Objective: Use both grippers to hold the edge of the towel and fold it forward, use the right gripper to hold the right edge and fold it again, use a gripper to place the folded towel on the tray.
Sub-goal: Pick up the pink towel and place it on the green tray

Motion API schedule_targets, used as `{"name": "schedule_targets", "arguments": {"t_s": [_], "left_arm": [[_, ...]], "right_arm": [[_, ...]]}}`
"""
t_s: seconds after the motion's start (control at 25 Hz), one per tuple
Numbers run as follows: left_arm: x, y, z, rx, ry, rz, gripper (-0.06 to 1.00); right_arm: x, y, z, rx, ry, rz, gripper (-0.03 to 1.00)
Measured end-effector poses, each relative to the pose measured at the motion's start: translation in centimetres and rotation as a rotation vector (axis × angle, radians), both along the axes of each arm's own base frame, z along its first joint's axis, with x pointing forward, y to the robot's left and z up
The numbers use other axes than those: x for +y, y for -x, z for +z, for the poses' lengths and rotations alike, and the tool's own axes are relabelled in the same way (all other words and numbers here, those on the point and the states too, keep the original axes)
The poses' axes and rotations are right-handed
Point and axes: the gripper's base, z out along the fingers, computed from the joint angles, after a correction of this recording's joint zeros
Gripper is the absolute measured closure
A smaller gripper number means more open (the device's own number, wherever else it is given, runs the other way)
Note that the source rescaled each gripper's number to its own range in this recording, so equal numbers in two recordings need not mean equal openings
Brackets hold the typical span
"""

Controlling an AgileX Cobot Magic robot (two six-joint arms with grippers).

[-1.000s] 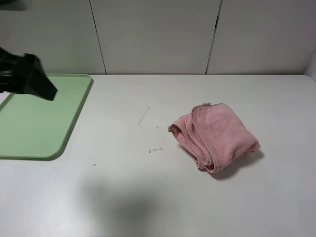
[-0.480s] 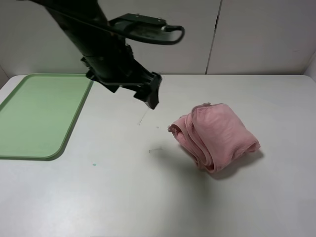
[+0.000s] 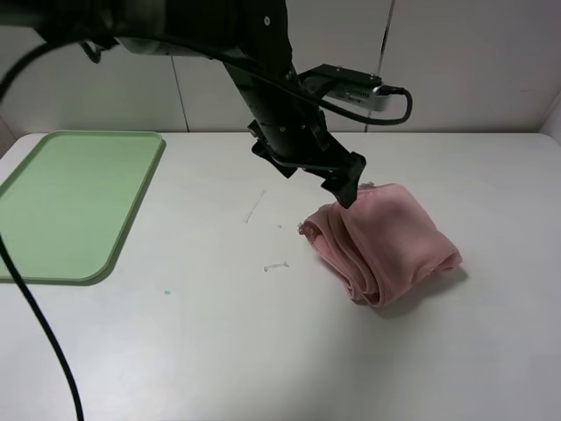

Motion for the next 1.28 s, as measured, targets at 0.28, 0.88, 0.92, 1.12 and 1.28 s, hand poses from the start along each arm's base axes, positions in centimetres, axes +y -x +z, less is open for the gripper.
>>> {"name": "schedule_targets", "arguments": {"t_s": [0.28, 0.88, 0.92, 1.12, 1.28], "left_arm": [[-2.4, -1.6, -3.2, 0.01, -0.011, -0.025, -0.05], [-4.8, -1.1, -9.8, 0.059, 0.015, -0.097, -0.05], [-5.0, -1.0, -10.2, 0.061, 0.018, -0.103, -0.05], [-5.5, -0.6, -11.2, 0.059, 0.027, -0.133, -0.05], [-5.8, -0.5, -11.4, 0.053, 0.03, -0.141, -0.04]], "right_arm": [[0.0, 0.0, 0.0, 0.0, 0.0, 0.0, -0.03], [0.0, 0.0, 0.0, 0.0, -0.003, 0.002, -0.03], [0.0, 0.0, 0.0, -0.001, -0.004, 0.003, -0.03], [0.0, 0.0, 0.0, -0.001, -0.005, 0.003, -0.03], [0.1, 0.0, 0.0, -0.001, -0.007, 0.004, -0.03]]}}
